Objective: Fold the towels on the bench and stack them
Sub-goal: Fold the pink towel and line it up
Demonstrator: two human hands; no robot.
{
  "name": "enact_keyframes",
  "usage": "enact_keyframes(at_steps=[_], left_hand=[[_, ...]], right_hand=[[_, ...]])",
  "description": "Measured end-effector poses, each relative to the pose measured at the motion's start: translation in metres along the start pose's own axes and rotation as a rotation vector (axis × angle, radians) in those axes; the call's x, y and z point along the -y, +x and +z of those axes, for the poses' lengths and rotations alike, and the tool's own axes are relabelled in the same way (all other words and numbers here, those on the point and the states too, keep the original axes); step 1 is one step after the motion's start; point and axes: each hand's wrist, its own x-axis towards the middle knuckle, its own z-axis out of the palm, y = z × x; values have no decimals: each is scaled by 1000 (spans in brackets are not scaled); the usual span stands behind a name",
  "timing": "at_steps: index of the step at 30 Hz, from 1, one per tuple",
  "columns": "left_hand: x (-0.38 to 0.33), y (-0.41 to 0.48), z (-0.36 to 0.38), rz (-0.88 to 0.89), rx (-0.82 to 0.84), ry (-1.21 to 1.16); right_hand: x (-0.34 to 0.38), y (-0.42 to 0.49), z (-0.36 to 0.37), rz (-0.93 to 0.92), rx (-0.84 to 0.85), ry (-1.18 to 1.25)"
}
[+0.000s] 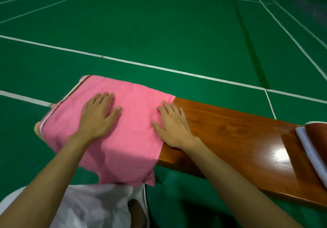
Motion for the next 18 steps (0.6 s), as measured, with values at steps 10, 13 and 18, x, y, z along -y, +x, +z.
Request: enact_keyframes(at_steps=[10,13,18], left_hand=[[36,12,-22,-545,-431,-66],[32,12,-20,-572,-454,-115],[23,12,-34,-468,-554,-125]], right_hand=[[7,-9,1,169,-299,40],[9,-9,3,170,-302,42],[0,-20,-4,153,-378,125]])
